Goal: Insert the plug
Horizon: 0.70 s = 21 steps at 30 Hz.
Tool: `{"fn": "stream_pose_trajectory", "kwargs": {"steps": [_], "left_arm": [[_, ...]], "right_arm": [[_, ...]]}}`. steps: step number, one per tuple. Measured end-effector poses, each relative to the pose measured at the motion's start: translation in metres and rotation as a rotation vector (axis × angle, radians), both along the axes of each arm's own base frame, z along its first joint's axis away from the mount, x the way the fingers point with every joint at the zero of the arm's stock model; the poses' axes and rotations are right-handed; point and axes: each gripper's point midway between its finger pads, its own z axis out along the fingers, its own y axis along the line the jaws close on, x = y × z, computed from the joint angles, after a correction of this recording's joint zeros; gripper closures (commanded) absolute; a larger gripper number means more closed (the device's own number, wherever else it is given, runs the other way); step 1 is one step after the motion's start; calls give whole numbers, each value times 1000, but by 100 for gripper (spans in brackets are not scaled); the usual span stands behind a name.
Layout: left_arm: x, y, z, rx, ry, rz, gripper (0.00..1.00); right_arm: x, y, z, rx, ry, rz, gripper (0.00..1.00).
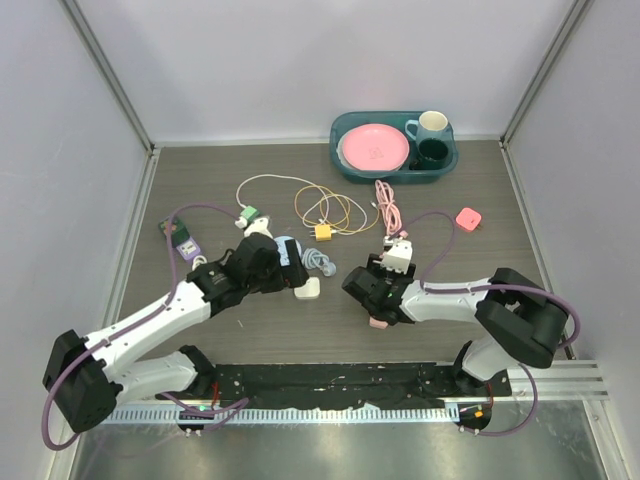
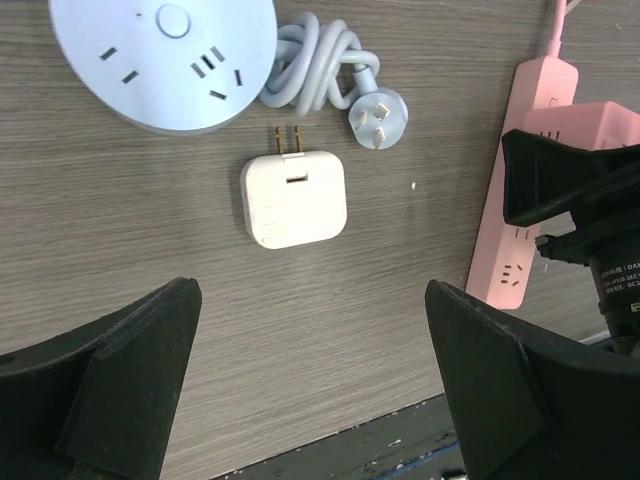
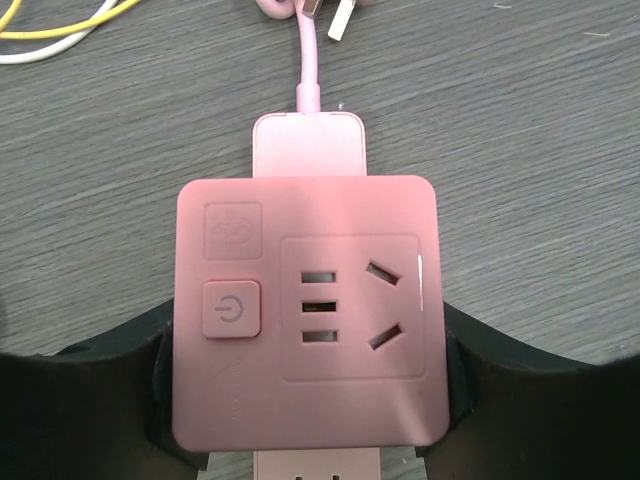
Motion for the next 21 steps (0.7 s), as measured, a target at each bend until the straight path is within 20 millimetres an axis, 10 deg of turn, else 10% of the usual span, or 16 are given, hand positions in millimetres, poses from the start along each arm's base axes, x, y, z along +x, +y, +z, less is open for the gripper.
{"fn": "stream_pose_trajectory", "kwargs": {"steps": [21], "left_arm": [[15,23,20,69,-66,111,1]], "right_arm": [[18,-6,-2,168,208,61,99]]}}
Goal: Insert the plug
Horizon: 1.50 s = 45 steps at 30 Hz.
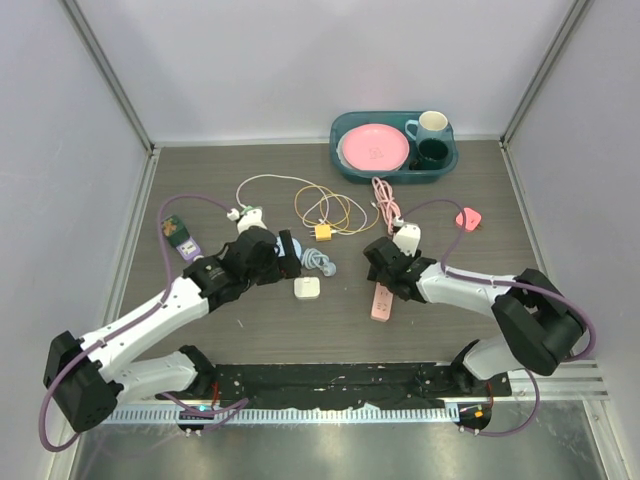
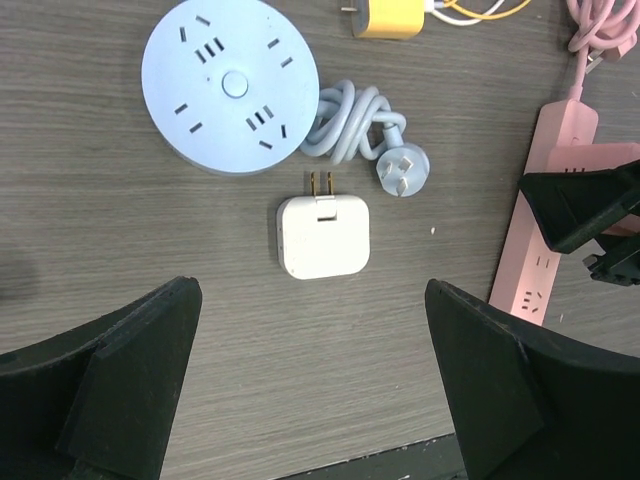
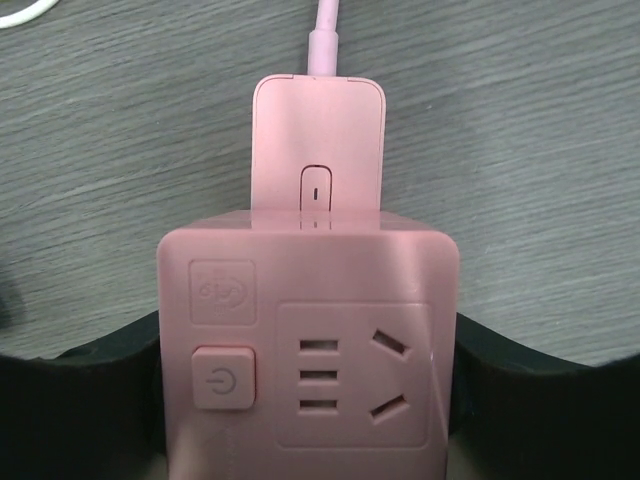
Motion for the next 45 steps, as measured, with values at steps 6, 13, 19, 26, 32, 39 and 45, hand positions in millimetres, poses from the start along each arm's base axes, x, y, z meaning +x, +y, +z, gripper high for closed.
{"fn": "stream_pose_trajectory", "kwargs": {"steps": [6,13,19,26,32,39,45], "left_arm": [[16,2,6,34,-16,7,0],[32,3,18,76,-56,-8,0],[38,6,29,118,-101,-37,0],[39,13,38,166,-147,-72,0],[38,17,52,172,-202,-100,0],[37,19,49,176,-221,-109,0],[39,18,40,192,-205,-104,0]], "right_arm": [[7,0,4,-14,58,34,97],[6,0,6,-27,132,44,80],[-1,0,10,-29,195,52,66],[-6,0,23,-41,248,56,58],[-5,-1,27,-45,250,52,57],[-2,-8,11,-72,210,59,58],[13,-11,7,-81,180,77,48]]}}
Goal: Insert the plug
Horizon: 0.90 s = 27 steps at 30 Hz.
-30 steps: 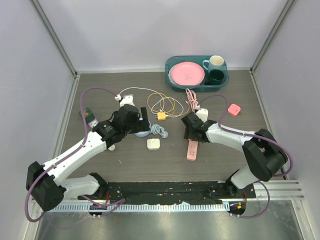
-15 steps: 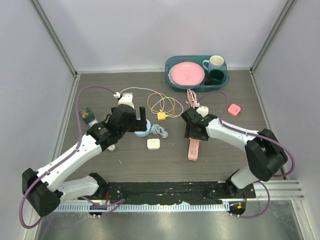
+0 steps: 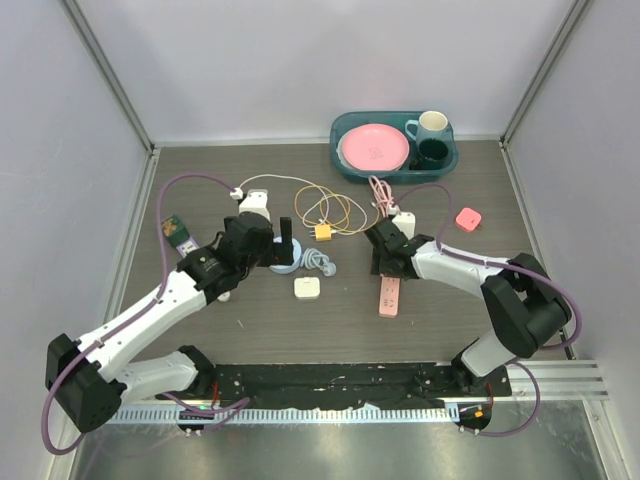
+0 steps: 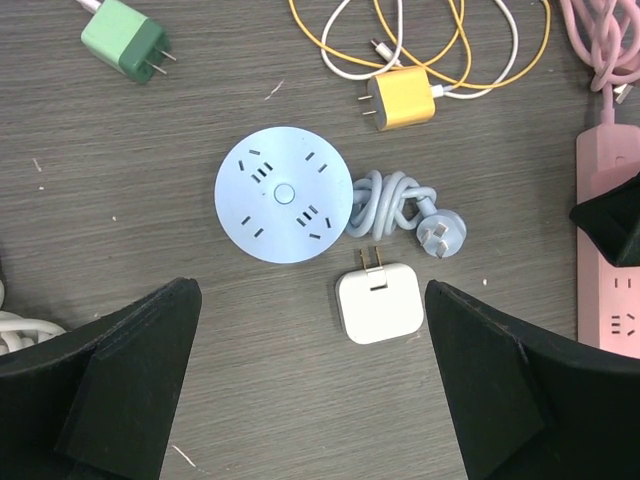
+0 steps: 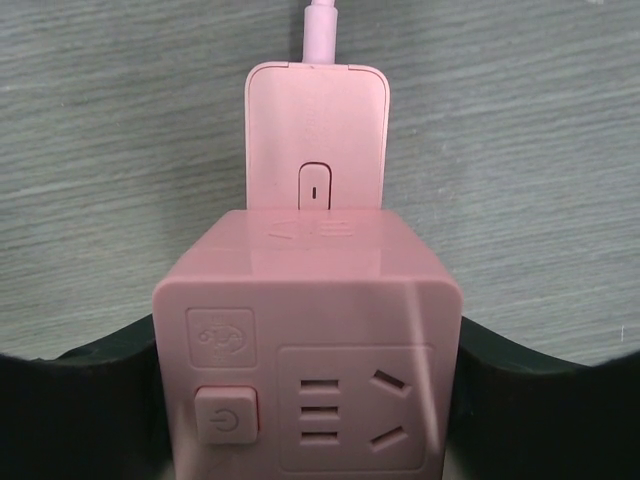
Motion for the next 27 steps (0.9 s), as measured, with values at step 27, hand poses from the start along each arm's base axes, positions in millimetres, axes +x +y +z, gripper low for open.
{"fn": "stream_pose_trajectory", "kwargs": {"steps": [27], "left_arm": [[19,-4,-4,57,2,27,0]], "right_arm": [[28,13,51,57,45,63,10]]}}
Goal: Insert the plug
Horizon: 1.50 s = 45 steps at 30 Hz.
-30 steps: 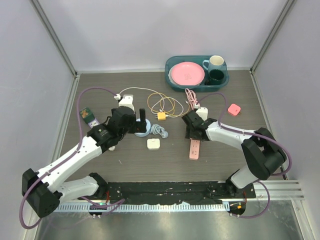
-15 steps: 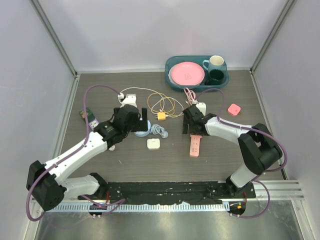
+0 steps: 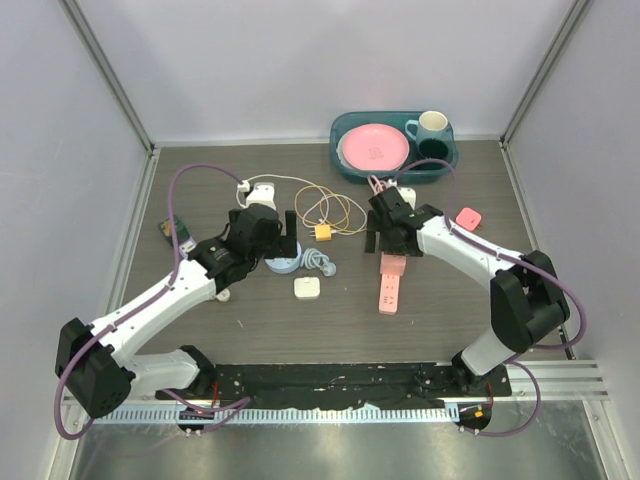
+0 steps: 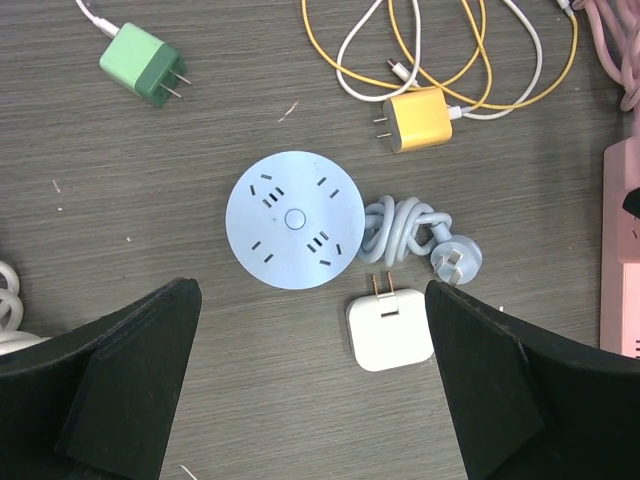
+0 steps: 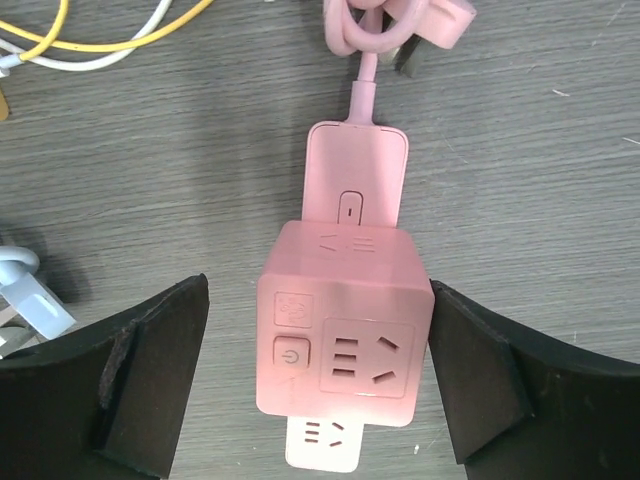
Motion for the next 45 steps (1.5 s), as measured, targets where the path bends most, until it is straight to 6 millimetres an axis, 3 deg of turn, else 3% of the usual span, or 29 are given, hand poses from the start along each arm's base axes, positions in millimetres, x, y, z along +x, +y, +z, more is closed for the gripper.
{"fn": "stream_pose_trajectory", "kwargs": {"steps": [8,12,13,16,21,29,32,35,36,39,41,42,45], "left_arm": [[1,2,0,10,-2,-2,0],[1,3,0,14,-2,-3,0],[2,3,0,15,-3,-3,0],[2,5,0,21,-4,-4,0],[3,7,2,21,-8,-1,0],[5,16,7,11,-22,24,0],[5,21,9,7,-28,36,0],[5,25,9,5,-29,45,0],[6,26,9,6,-28,48,0],[6,28,7,7,-23,51,0],[6,28,7,6,-23,53,0],[6,29,7,6,-23,54,0],[7,30,7,5,-22,59,0]], "right_arm": [[-8,-12,-2,-6,52,-27,31],[-10,-14,-5,-9,64,-34,60],[-10,-15,-5,-7,63,-39,74],[-8,-17,-6,-6,58,-38,91],[-7,-19,-7,-1,62,-15,96],[2,-33,-7,16,96,53,93],[4,-36,-6,8,109,83,82],[3,-37,-6,-2,122,114,64],[3,-37,-5,-2,126,121,51],[2,-38,-5,1,133,132,31],[3,-38,-4,7,133,136,26],[3,-38,-3,7,132,137,19],[9,-40,4,12,100,133,13]]}}
